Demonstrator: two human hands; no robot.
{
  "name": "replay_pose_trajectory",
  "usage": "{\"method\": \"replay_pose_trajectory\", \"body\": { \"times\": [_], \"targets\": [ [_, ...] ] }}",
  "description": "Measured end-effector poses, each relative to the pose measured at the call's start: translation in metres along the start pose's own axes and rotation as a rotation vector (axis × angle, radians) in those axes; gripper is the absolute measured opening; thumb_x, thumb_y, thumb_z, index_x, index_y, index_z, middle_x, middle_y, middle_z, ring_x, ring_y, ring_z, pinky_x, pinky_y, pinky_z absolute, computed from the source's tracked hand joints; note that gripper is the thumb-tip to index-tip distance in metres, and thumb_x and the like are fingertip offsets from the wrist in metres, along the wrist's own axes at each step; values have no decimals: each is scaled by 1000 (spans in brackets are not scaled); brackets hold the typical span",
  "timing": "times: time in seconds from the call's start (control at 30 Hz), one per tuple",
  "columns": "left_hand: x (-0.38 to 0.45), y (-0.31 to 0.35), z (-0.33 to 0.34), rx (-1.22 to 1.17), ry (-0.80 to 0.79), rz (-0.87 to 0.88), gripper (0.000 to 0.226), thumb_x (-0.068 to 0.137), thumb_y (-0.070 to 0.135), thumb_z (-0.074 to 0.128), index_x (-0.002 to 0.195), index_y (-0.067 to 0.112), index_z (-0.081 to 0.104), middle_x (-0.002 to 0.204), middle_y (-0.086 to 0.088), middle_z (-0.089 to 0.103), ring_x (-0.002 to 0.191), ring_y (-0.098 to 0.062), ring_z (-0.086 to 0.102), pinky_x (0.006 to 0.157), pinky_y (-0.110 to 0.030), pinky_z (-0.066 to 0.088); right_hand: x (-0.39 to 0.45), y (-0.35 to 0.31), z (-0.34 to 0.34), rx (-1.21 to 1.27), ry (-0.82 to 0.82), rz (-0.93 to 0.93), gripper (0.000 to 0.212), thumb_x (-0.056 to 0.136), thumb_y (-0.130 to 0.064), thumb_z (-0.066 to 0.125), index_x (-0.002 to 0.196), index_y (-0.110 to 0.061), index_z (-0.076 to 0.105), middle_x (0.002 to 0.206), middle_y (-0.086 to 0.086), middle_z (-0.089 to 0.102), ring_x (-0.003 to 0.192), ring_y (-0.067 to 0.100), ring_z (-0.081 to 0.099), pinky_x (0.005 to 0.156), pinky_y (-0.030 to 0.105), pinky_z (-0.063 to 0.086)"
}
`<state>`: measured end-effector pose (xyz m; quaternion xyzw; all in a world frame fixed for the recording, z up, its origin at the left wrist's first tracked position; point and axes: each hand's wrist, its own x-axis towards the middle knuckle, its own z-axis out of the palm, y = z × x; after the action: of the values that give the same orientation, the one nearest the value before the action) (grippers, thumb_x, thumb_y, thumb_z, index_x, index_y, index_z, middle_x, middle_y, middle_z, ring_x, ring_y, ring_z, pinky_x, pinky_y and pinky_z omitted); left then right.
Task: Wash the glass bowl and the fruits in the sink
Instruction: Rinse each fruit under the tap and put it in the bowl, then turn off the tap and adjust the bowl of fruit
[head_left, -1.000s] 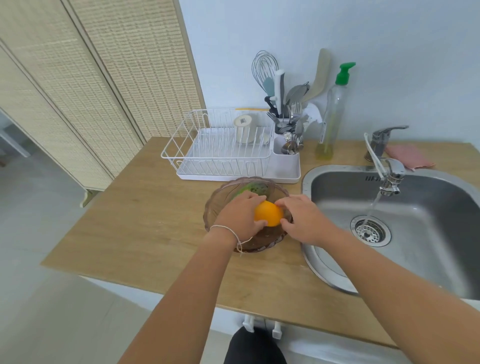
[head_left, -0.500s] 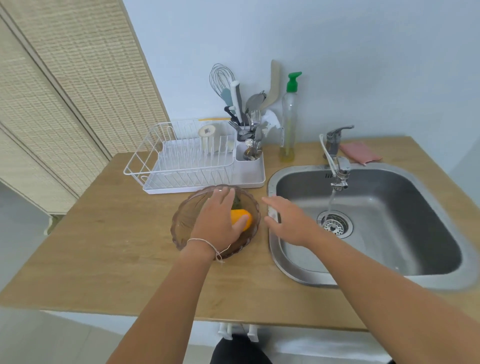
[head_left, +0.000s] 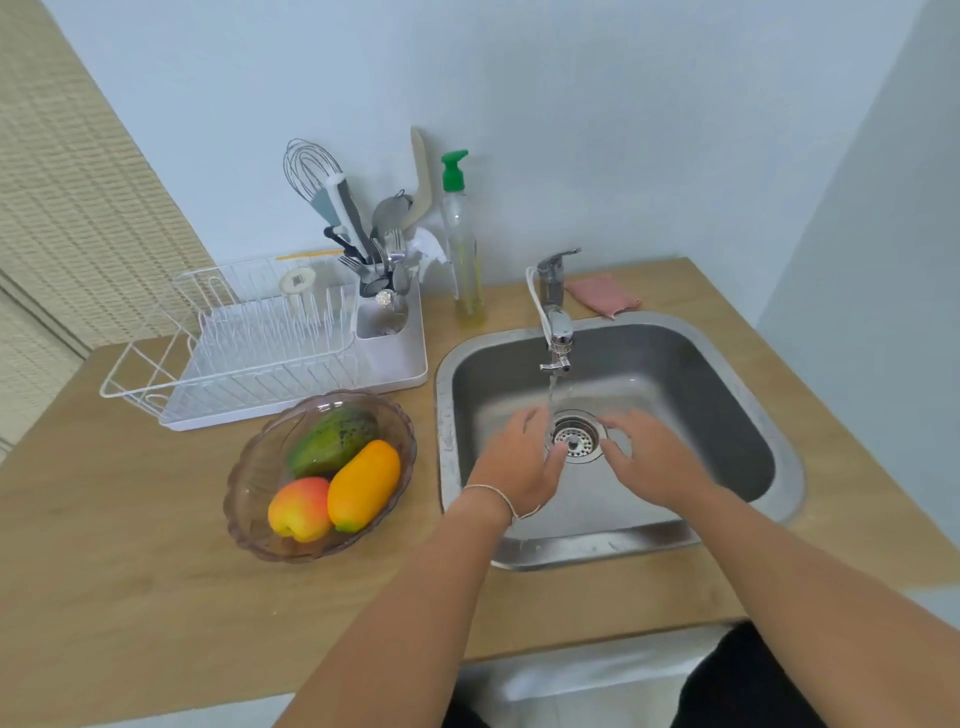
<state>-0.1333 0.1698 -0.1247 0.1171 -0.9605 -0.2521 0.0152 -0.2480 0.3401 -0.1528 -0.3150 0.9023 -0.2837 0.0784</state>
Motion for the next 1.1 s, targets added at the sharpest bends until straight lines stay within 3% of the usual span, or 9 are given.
{"method": "replay_pose_trajectory", "body": {
  "times": [0.27,0.5,0.63,0.77,0.83,0.93,1.03,1.1],
  "targets": [
    [-5,-13,38,-13,-65,-96,63,104,38,38,157,8,22,160,-11,29,146,-25,30,117,-33,27,-21,40,4,-23,-19,72,37,98,-21,60,134,-16,65,126,5,65,120,25,59,104,36,43],
    [-10,-24,42,-55,60,-137,62,104,39,38,157,9,23,158,-7,32,143,-21,36,115,-32,33,-13,36,7,-66,-6,27,34,97,-22,60,130,-17,67,120,3,65,114,24,61,98,35,45],
    [4,-22,25,-119,175,-69,57,105,34,37,155,7,29,156,-9,34,144,-22,36,118,-34,32,-11,39,7,-38,-4,18,33,96,-19,62,128,-16,68,117,3,66,112,26,62,97,36,45],
    [41,3,-23,-220,340,106,55,107,31,34,157,9,25,163,-5,27,151,-15,21,124,-32,19,14,35,-12,-75,-33,25,35,99,-21,59,133,-15,64,127,5,65,122,26,58,104,39,43],
    [56,19,-39,-222,317,203,56,107,32,32,158,12,22,165,-2,21,153,-11,13,124,-27,12,38,26,-28,-115,-17,-8,38,99,-22,57,136,-14,62,132,6,62,126,26,56,107,42,42],
    [67,29,-39,-143,205,315,59,107,36,32,159,11,19,167,-2,16,155,-10,4,126,-31,10,89,7,-54,-166,31,-65,43,97,-25,57,139,-14,58,137,8,59,127,28,55,107,48,45],
    [72,23,-32,-109,234,354,61,106,35,39,157,6,23,167,-4,18,155,-12,4,126,-29,8,152,-10,-70,-245,24,-165,51,93,-27,45,142,-14,51,143,7,54,130,28,51,106,50,47],
    [76,20,-33,-79,255,386,61,105,34,41,156,3,24,166,-6,21,155,-14,6,126,-29,8,186,-22,-76,-325,3,-176,45,94,-20,41,138,-13,50,141,9,54,130,32,51,105,49,47]
  ]
}}
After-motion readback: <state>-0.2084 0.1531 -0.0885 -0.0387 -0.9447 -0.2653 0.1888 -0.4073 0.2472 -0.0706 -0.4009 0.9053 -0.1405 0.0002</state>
